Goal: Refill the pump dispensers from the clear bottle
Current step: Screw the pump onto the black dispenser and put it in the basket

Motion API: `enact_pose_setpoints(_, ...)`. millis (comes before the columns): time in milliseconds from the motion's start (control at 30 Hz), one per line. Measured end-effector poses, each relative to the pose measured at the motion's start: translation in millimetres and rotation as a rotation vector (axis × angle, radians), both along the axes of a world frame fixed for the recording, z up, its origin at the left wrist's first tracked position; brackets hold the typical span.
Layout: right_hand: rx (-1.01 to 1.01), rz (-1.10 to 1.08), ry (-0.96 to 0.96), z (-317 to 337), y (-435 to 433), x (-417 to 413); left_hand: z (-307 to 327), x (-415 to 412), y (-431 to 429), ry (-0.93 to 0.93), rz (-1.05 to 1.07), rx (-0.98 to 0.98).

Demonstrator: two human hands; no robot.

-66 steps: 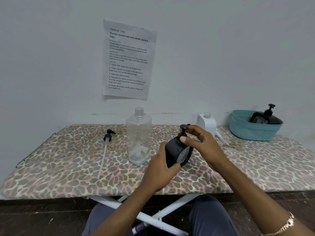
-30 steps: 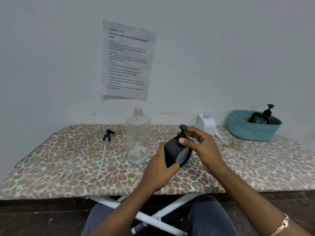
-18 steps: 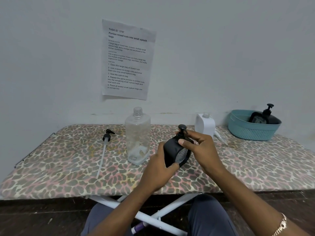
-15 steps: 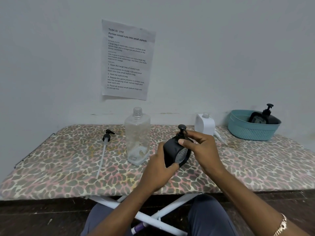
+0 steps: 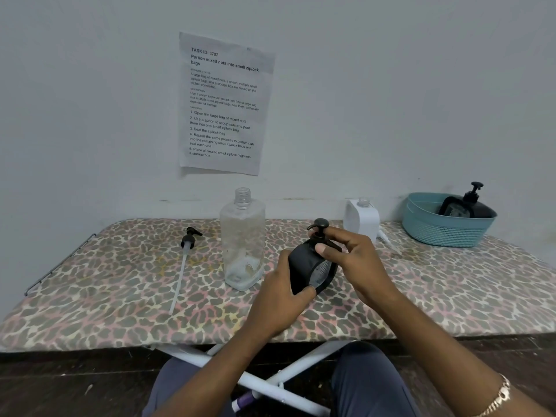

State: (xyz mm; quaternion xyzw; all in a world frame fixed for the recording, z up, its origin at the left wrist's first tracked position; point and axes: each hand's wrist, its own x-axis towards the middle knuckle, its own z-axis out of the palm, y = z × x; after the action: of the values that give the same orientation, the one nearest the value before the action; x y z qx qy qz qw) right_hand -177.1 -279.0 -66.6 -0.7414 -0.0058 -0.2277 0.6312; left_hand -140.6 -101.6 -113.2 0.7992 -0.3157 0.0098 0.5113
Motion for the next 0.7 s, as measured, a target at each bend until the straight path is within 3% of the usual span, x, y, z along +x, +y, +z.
enact_pose_setpoints(267,0.143,-0.050,-0.058,-0.1,1.4,-1.9,-1.5,0.9,0.0,0.000,0.004,0.008)
enact_pose_setpoints(700,0.035,-0.045,-0.064,-2.5,-3.7,-1.1,-2.2,2.7,-0.3,-0.003,0.018,-0.001)
